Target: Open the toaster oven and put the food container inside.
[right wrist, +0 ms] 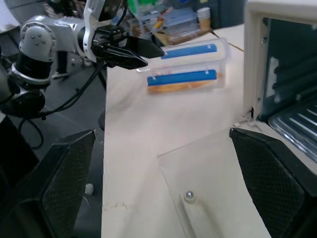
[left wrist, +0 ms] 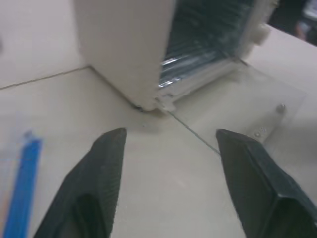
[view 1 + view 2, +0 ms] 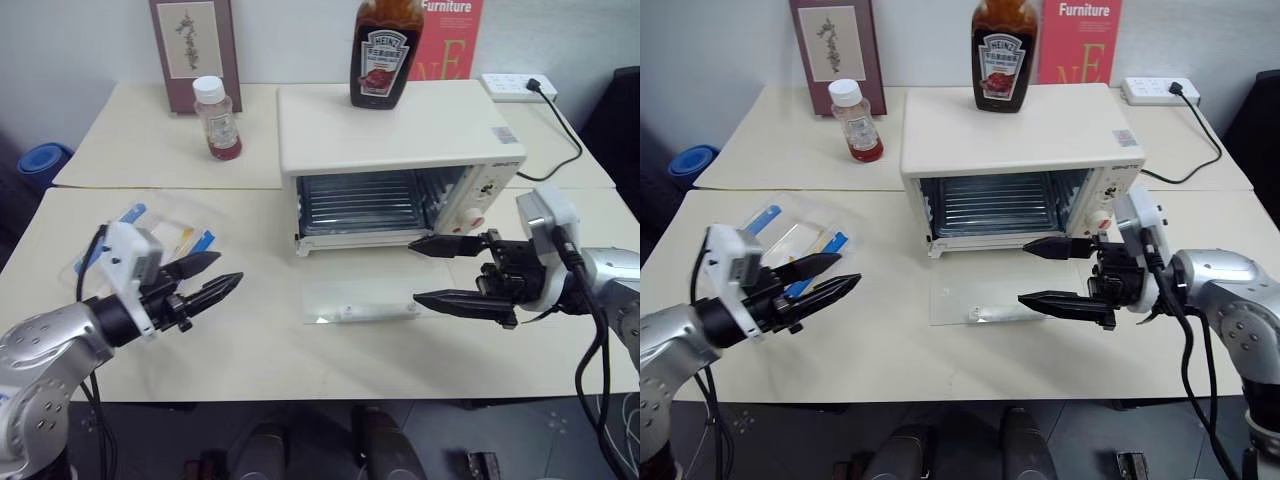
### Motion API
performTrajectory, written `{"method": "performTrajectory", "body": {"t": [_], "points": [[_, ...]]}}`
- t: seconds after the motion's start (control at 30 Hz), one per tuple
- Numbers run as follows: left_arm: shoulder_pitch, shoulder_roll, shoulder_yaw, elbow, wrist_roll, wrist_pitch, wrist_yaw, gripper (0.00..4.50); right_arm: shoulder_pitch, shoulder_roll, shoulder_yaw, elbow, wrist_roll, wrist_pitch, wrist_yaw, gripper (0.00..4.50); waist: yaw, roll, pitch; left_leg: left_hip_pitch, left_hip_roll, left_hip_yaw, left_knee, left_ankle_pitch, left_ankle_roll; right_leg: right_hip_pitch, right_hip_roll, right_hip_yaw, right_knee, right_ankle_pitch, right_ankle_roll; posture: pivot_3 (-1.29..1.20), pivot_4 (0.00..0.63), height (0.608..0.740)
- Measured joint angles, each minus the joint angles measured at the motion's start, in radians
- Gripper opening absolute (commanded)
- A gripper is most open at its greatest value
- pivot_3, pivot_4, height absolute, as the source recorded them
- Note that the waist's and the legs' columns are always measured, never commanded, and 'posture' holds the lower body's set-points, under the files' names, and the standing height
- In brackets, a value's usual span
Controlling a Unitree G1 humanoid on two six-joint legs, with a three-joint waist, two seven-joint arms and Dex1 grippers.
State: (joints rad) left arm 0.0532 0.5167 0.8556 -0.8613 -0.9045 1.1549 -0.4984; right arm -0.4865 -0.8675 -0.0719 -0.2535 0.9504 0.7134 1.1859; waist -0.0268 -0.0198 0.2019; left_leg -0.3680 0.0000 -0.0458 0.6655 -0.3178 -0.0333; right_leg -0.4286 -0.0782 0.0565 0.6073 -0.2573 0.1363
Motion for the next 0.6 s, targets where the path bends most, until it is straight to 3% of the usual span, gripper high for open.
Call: {"method": "performTrajectory", "body": {"t": [0.1, 0.2, 0.3, 0.43, 0.53, 0.6], "points": [[0.096, -0.045, 0.185, 0.001, -0.192, 0.003, 0.193, 4.49, -0.063, 0.030, 0.046, 0.062, -0.034, -0.009, 0.050, 4.50, 0.001, 0.000, 0.000, 0.000, 0.001, -0.001, 0.000, 0.000, 0.000, 0.000, 0.000, -0.001, 0.001, -0.001, -0.001, 0.00, 0.150, 0.740], [0.138, -0.126, 0.235, 0.022, -0.421, -0.101, 0.492, 4.49, -0.110, 0.066, 0.078, 0.113, -0.067, -0.011, 0.086, 4.50, 0.011, 0.000, 0.000, 0.001, 0.000, -0.001, 0.001, 0.000, -0.001, 0.001, -0.001, -0.001, 0.001, 0.000, -0.001, 0.00, 0.150, 0.740], [0.170, -0.141, 0.205, 0.076, -0.586, -0.230, 0.852, 4.49, -0.144, 0.087, 0.111, 0.154, -0.100, -0.012, 0.121, 4.50, 0.024, 0.000, -0.001, 0.001, -0.001, -0.001, 0.001, -0.001, -0.002, 0.000, -0.001, -0.001, 0.001, 0.000, -0.001, 0.00, 0.150, 0.740], [0.231, -0.089, 0.130, 0.121, -0.726, -0.350, 1.187, 4.49, -0.159, 0.090, 0.113, 0.169, -0.117, -0.009, 0.143, 4.50, 0.027, 0.000, -0.001, 0.000, -0.001, -0.001, 0.000, -0.001, -0.003, 0.000, -0.001, 0.000, -0.001, 0.000, -0.002, 0.00, 0.150, 0.740], [0.221, -0.055, 0.082, 0.192, -0.758, -0.422, 1.364, 4.49, -0.159, 0.094, 0.112, 0.170, -0.118, 0.003, 0.144, 4.50, 0.026, 0.000, -0.001, 0.000, -0.001, 0.000, 0.000, -0.001, -0.003, 0.000, -0.001, -0.001, -0.001, 0.000, -0.002, 0.00, 0.150, 0.740], [0.151, 0.051, -0.005, 0.278, -0.756, -0.432, 1.423, 4.49, -0.155, 0.100, 0.109, 0.166, -0.118, 0.014, 0.138, 4.50, 0.033, 0.000, -0.001, 0.000, -0.002, -0.002, 0.000, 0.000, -0.005, 0.001, 0.000, -0.002, 0.000, 0.000, -0.003, 0.00, 0.150, 0.740]]}}
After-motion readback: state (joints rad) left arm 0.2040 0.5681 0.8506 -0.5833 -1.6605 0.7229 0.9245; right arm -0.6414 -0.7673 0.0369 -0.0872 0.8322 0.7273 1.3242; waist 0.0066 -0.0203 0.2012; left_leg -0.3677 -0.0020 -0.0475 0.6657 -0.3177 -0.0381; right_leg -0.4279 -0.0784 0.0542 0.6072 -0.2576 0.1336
